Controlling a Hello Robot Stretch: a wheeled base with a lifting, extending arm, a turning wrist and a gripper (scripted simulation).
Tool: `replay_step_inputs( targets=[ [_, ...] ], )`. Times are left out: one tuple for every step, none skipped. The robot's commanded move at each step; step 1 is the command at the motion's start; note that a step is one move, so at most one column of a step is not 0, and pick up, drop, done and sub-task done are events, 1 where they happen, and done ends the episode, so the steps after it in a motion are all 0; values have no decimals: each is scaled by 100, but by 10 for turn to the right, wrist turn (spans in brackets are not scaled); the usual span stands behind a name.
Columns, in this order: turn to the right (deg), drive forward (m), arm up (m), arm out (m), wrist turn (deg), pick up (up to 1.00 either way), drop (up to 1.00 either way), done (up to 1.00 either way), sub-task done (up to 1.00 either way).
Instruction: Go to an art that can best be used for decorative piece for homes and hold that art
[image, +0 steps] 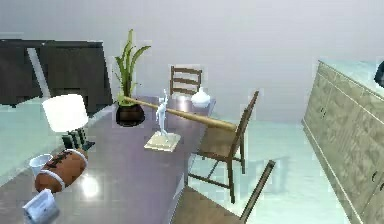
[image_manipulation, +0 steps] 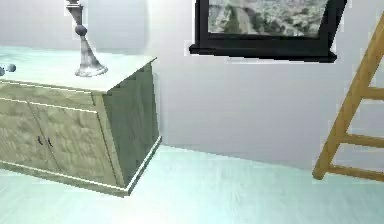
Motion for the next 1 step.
replay_step_inputs(
  targets=[
    [450, 0, 0, 0, 0, 0, 0, 0, 0]
  ],
)
